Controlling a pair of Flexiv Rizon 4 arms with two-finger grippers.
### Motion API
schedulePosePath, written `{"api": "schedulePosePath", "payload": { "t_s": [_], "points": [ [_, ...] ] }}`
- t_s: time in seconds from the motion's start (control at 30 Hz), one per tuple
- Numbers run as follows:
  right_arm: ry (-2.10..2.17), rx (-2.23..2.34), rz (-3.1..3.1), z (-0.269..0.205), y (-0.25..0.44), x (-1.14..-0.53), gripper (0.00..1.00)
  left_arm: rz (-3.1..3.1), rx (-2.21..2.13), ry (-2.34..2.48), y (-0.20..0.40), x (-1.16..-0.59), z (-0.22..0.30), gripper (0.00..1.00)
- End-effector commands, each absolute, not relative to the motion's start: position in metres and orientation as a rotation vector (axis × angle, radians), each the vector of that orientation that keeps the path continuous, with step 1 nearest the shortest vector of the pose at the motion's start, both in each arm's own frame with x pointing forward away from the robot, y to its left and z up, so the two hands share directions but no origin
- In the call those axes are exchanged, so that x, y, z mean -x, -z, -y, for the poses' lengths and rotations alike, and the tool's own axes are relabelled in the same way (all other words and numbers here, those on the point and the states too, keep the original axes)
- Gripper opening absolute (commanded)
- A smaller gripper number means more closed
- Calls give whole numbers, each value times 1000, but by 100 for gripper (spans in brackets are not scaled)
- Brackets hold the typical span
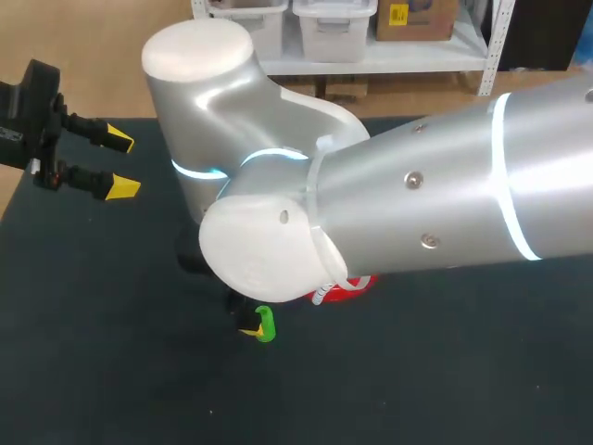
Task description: Pick up and stack the cylinders on the red base in this order: pink,purple,orange,green
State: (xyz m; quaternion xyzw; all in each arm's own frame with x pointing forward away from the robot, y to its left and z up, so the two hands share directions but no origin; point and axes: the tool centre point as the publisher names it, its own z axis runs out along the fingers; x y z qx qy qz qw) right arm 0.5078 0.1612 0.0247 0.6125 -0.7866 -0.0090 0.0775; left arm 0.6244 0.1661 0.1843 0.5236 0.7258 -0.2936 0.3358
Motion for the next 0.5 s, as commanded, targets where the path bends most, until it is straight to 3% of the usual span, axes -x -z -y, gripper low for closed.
{"api": "schedulePosePath", "payload": {
  "t_s": [0.03,0.07,0.27,0.5],
  "points": [
    [15,-1819,2364,-162,-23,-509,14,-1890,-1365,765,-183,-624,-167,100],
    [8,-1812,2367,-162,-23,-509,0,-1890,-1365,765,-183,-624,-167,100],
    [-75,-1774,2421,-162,-55,-518,0,-1890,-1365,765,-183,-624,-167,100],
    [-63,-1754,2512,-157,-167,-540,0,-1890,-1365,765,-183,-624,-167,100]
  ]
}}
